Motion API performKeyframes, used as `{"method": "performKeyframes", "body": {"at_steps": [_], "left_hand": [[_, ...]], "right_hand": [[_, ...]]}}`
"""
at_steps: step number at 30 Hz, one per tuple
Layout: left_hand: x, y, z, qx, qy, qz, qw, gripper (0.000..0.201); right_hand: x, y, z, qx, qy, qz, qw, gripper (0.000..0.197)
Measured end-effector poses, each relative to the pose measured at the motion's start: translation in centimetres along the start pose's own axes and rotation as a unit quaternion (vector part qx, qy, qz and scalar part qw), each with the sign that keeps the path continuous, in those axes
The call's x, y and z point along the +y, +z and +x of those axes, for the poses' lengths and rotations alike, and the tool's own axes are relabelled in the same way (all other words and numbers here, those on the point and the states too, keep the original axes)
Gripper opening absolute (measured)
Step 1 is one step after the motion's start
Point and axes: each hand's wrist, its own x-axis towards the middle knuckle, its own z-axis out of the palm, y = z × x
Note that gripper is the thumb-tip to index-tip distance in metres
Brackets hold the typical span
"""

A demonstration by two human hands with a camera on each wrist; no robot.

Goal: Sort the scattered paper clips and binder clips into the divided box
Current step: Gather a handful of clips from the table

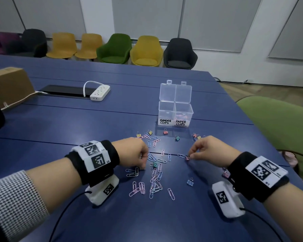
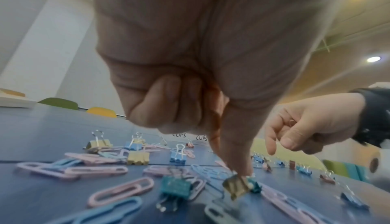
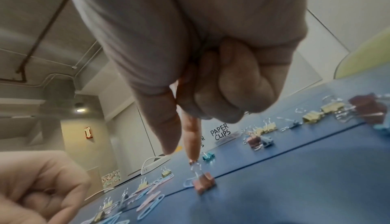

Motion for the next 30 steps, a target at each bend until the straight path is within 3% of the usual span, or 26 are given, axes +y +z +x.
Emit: {"method": "performKeyframes", "body": {"at_steps": [2, 7, 10, 12, 15, 18, 22, 24, 30], "left_hand": [[0.5, -0.4, 0.3, 0.021, 0.002, -0.025, 0.999, 0.007], [2.9, -1.2, 1.6, 0.134, 0.041, -0.131, 0.981, 0.013], [3.7, -1.4, 2.1, 0.169, 0.041, -0.137, 0.975, 0.016], [3.5, -1.4, 2.1, 0.142, 0.020, -0.080, 0.986, 0.016], [2.7, -0.9, 2.2, 0.046, -0.024, 0.029, 0.998, 0.023], [2.1, -0.2, 2.2, -0.009, -0.056, 0.049, 0.997, 0.030], [2.1, 0.2, 2.4, -0.029, -0.055, 0.046, 0.997, 0.024], [2.3, 0.3, 2.6, -0.036, -0.050, 0.051, 0.997, 0.019], [3.7, -0.3, 3.4, -0.011, -0.029, -0.032, 0.999, 0.022]], "right_hand": [[0.3, -0.2, -0.4, -0.001, 0.010, -0.004, 1.000, 0.016], [-1.1, 0.8, -1.7, -0.138, -0.020, -0.131, 0.982, 0.029], [-1.1, 1.7, -1.6, -0.157, -0.030, -0.156, 0.975, 0.029], [-0.6, 1.8, -1.3, -0.149, -0.030, -0.154, 0.976, 0.031], [0.0, 1.1, -0.9, -0.127, -0.007, -0.134, 0.983, 0.031], [0.6, 0.0, -0.2, -0.085, 0.012, -0.152, 0.985, 0.029], [0.7, -0.5, 1.0, -0.036, 0.014, -0.147, 0.988, 0.016], [0.6, -0.3, 1.6, -0.031, 0.005, -0.144, 0.989, 0.021], [-0.6, 0.2, 2.4, -0.071, -0.020, -0.175, 0.982, 0.005]]}}
